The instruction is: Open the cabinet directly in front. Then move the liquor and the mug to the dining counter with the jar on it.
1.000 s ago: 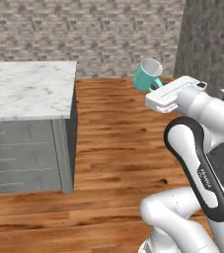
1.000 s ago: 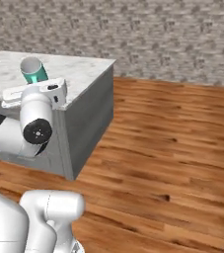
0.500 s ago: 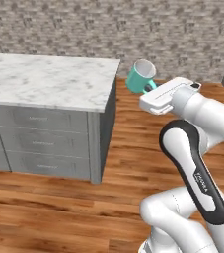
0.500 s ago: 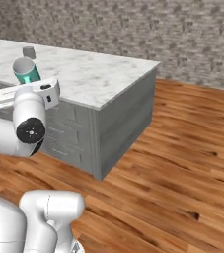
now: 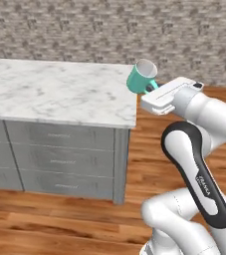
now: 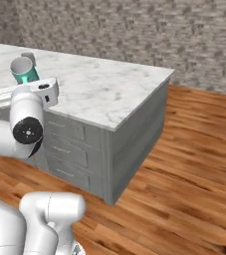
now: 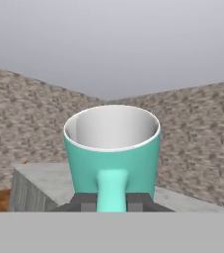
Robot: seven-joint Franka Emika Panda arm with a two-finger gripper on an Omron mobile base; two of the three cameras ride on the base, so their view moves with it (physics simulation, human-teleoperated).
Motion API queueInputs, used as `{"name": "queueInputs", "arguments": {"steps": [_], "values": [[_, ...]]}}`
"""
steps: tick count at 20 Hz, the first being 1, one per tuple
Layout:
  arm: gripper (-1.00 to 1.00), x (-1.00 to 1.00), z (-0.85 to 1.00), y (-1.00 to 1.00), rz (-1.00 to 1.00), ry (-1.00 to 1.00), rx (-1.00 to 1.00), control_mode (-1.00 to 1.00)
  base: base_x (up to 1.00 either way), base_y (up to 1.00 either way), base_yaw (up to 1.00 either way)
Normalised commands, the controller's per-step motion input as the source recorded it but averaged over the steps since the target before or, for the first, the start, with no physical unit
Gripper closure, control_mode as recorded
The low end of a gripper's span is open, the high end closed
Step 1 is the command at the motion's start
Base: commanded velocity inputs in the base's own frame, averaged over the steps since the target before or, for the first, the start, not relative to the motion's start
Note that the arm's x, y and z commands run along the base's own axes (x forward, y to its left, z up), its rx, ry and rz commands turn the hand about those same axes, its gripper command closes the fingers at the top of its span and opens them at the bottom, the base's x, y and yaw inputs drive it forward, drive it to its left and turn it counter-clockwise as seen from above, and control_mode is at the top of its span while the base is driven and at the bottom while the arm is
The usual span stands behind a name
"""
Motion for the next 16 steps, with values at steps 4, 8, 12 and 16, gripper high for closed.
{"name": "queueInputs", "arguments": {"steps": [4, 8, 12, 16], "values": [[1.0, 0.0, 0.0, 0.0, 0.0, 0.0, 0.0, 1.0, 1.0, 1.0, -0.12], [1.0, 0.0, 0.0, 0.0, 0.0, 0.0, 0.0, 1.0, 1.0, 1.0, -0.19], [1.0, 0.0, 0.0, 0.0, 0.0, 0.0, 0.0, 1.0, 0.78, 1.0, -0.2], [1.0, 0.0, 0.0, 0.0, 0.0, 0.0, 0.0, 1.0, 0.28, 1.0, -0.14]]}}
